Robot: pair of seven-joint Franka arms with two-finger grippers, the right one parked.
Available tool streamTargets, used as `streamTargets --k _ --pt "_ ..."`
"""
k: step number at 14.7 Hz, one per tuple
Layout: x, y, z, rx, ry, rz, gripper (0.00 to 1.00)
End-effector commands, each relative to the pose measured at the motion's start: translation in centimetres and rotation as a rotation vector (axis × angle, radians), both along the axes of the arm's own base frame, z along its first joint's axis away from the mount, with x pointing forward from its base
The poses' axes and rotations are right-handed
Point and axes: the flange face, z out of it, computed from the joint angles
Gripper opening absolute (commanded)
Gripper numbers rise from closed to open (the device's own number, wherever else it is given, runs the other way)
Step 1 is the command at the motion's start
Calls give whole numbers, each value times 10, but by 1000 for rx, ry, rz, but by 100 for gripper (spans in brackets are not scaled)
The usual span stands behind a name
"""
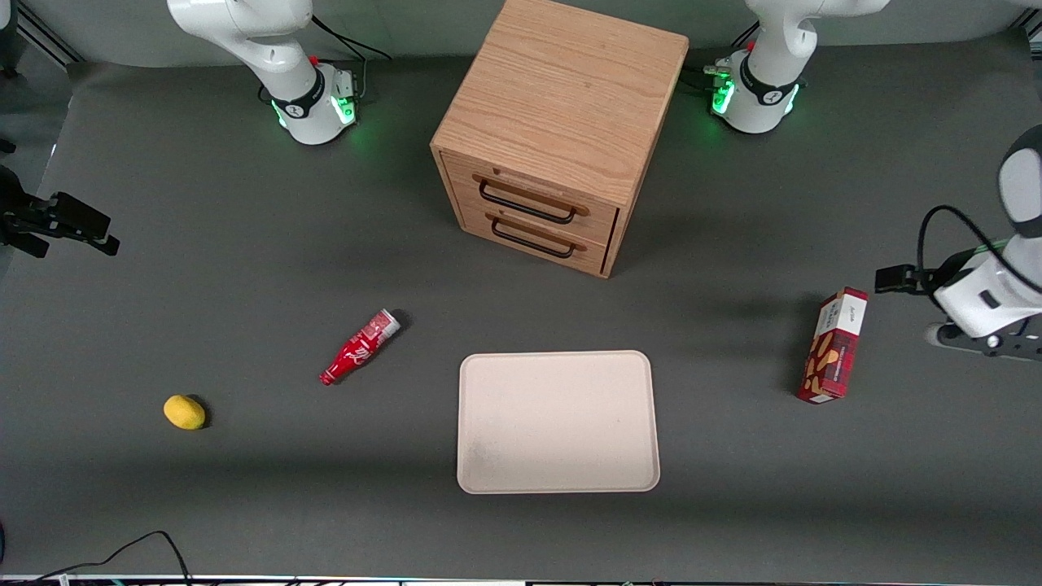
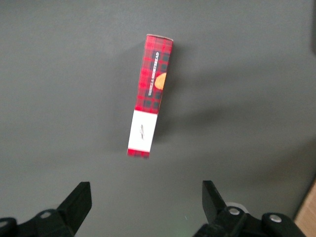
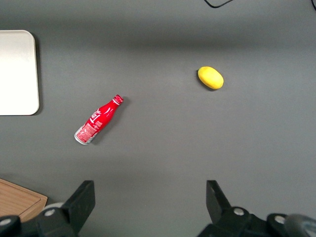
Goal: Place red cookie box on tray
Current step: 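Move the open left gripper down over the red plaid cookie box, then close the left gripper on the cookie box and lift it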
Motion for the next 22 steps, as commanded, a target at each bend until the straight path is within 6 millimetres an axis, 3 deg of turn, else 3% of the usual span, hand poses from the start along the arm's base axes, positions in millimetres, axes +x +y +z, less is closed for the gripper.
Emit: streamTargets --k 1,4,12,19,22 --pt "-7 12 -35 -11 -50 -54 100" --pt "-9 16 -78 -6 -99 -69 100" --pt "-11 13 -171 6 -206 -152 100" --pt "-6 8 -191 3 -240 -150 99" --pt "-7 8 -193 -8 -240 -133 89"
